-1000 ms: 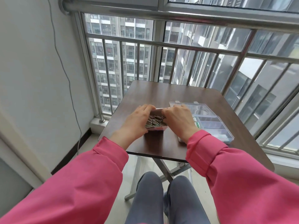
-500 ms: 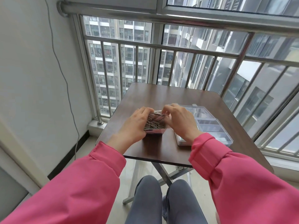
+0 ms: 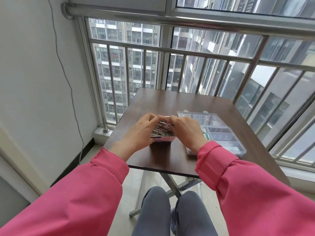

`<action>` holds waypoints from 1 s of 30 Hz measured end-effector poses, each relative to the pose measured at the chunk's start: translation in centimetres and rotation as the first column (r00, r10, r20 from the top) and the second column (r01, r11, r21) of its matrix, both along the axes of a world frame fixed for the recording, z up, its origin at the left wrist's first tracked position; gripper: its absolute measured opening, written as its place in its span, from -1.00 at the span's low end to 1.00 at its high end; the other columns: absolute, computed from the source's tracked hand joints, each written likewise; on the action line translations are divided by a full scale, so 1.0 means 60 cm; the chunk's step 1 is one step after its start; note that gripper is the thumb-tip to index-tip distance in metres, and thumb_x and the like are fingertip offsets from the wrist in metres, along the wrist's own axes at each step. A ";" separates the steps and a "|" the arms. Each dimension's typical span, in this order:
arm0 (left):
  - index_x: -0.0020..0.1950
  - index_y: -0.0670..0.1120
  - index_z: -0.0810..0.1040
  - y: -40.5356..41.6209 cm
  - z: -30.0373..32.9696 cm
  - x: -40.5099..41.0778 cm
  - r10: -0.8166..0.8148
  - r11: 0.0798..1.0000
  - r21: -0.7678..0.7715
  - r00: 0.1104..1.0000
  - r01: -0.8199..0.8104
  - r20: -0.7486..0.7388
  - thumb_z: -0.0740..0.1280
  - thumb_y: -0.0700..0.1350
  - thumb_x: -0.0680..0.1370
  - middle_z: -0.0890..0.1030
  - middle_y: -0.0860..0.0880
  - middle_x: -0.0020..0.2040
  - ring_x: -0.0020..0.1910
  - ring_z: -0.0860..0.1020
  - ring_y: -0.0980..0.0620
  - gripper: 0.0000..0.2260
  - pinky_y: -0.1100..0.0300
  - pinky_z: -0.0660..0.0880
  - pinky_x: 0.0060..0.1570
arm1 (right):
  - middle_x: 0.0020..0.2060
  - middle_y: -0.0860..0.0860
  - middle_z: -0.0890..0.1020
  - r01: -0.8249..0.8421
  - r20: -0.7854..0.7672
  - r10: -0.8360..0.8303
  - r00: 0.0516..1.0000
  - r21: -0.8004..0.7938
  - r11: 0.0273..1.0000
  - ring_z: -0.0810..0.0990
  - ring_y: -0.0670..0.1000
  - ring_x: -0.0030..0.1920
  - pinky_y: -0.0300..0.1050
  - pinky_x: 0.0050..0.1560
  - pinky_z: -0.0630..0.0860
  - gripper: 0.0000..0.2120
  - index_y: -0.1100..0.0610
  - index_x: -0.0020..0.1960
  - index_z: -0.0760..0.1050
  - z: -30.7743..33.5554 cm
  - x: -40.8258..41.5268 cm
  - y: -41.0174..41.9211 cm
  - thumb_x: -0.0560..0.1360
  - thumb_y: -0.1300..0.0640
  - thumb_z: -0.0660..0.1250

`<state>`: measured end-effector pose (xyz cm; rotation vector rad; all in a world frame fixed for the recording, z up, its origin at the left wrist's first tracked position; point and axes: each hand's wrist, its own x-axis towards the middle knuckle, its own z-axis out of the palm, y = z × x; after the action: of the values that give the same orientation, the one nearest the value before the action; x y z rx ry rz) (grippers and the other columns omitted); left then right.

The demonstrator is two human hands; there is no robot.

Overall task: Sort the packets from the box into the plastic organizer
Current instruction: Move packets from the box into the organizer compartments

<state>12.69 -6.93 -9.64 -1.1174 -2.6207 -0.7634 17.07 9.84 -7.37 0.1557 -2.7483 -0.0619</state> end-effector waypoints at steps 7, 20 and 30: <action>0.33 -0.01 0.45 -0.004 0.008 0.001 0.033 0.992 -0.122 0.997 -0.042 -0.074 0.44 -0.12 0.44 0.35 -0.07 0.31 0.27 0.37 -0.04 -0.53 0.20 0.30 0.22 | -0.04 0.15 0.64 0.013 0.015 -0.011 1.000 -0.120 0.993 0.58 0.23 -0.01 0.00 -0.17 0.41 -0.80 0.07 0.14 0.48 0.006 0.003 0.007 0.59 0.10 0.14; 0.36 -0.05 0.35 0.015 0.032 -0.011 0.148 0.917 -0.354 0.981 -0.184 -0.127 0.39 0.05 0.45 0.24 -0.08 0.45 0.44 0.20 -0.08 -0.47 0.08 0.03 0.44 | -0.26 0.06 0.63 -0.111 -0.191 -0.022 0.981 -0.655 0.747 0.63 -0.01 -0.30 -0.21 -0.29 0.59 -0.86 0.21 -0.05 0.54 0.040 0.015 0.030 0.52 0.36 0.23; 0.43 -0.10 0.30 0.078 0.072 0.014 0.069 0.978 0.190 0.994 -0.085 0.090 0.30 0.10 0.53 0.31 -0.08 0.45 0.49 0.16 -0.01 -0.47 0.14 0.08 0.39 | -0.24 0.10 0.63 -0.078 -0.121 -0.067 0.990 -0.887 0.456 0.58 -0.08 -0.35 -0.32 -0.47 0.47 -0.91 0.15 -0.05 0.53 0.063 0.027 0.073 0.51 0.30 0.31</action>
<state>13.53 -2.23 -5.31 -0.9447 -2.5704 -1.0432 18.71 14.24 -3.56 -0.1402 -2.2495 1.3238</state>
